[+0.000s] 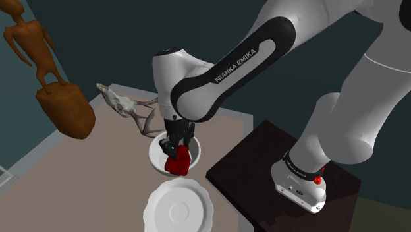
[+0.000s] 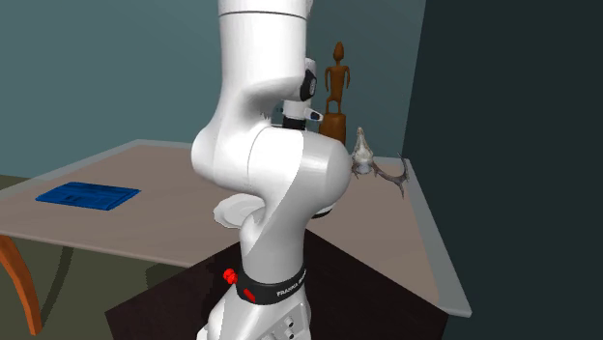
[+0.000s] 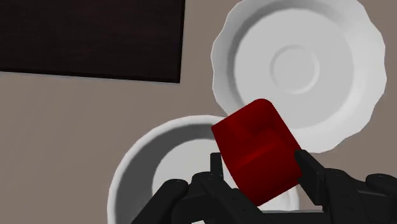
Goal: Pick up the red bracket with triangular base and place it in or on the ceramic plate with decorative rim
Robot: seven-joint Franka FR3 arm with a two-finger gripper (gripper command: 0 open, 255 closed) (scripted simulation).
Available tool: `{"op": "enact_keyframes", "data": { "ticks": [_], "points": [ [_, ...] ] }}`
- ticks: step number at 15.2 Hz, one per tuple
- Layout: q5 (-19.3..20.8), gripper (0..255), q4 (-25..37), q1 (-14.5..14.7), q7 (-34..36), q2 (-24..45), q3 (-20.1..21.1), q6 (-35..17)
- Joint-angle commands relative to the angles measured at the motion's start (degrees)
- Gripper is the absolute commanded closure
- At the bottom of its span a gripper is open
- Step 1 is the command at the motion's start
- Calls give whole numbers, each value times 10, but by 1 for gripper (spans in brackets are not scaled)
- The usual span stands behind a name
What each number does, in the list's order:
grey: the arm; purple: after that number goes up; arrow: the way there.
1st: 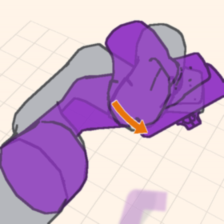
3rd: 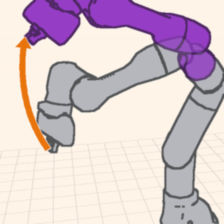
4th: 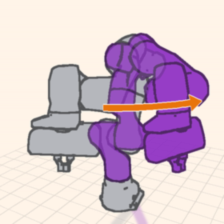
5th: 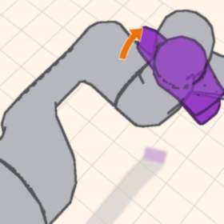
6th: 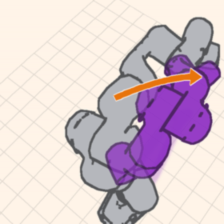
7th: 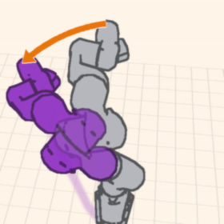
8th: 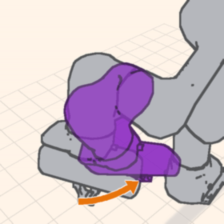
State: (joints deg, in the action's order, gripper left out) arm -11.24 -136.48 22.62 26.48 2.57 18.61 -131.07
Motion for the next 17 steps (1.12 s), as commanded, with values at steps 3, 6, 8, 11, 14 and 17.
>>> {"op": "enact_keyframes", "data": {
  "ticks": [3, 6, 8, 11, 14, 17],
  "points": [
    [-17, 255, -15, 31, 49, -15, 31, -9],
    [-28, 255, -19, 55, 89, -20, 54, -16],
    [-33, 255, -18, 71, 117, -21, 70, -20],
    [-33, 255, -18, 81, 135, -13, 80, -30],
    [-26, 255, -24, 82, 137, 8, 80, -56],
    [-18, 255, -28, 84, 140, 30, 79, -80]
  ]
}}
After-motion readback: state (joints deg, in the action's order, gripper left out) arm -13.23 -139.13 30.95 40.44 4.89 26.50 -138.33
